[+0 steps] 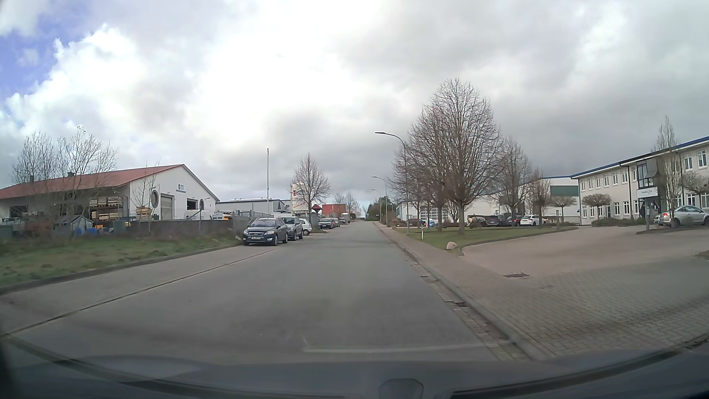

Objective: Follow the waypoints while adhering to traffic rules and regulations

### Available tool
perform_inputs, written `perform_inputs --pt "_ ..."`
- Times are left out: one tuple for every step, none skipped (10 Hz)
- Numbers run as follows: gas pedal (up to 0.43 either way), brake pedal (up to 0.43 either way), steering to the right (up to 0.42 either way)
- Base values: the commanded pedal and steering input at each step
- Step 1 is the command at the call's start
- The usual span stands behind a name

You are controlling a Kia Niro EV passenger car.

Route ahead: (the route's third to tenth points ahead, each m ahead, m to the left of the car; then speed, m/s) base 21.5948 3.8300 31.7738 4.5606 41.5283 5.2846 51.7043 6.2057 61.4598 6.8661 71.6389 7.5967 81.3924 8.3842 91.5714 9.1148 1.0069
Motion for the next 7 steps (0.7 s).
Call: perform_inputs --pt "0.0 0.0 -0.006" --pt "0.0 0.0 -0.006" --pt "0.0 0.0 -0.006" --pt "0.0 0.0 -0.006" --pt "0.0 0.0 -0.006" --pt "0.0 0.0 -0.006" --pt "0.0 0.0 -0.006"
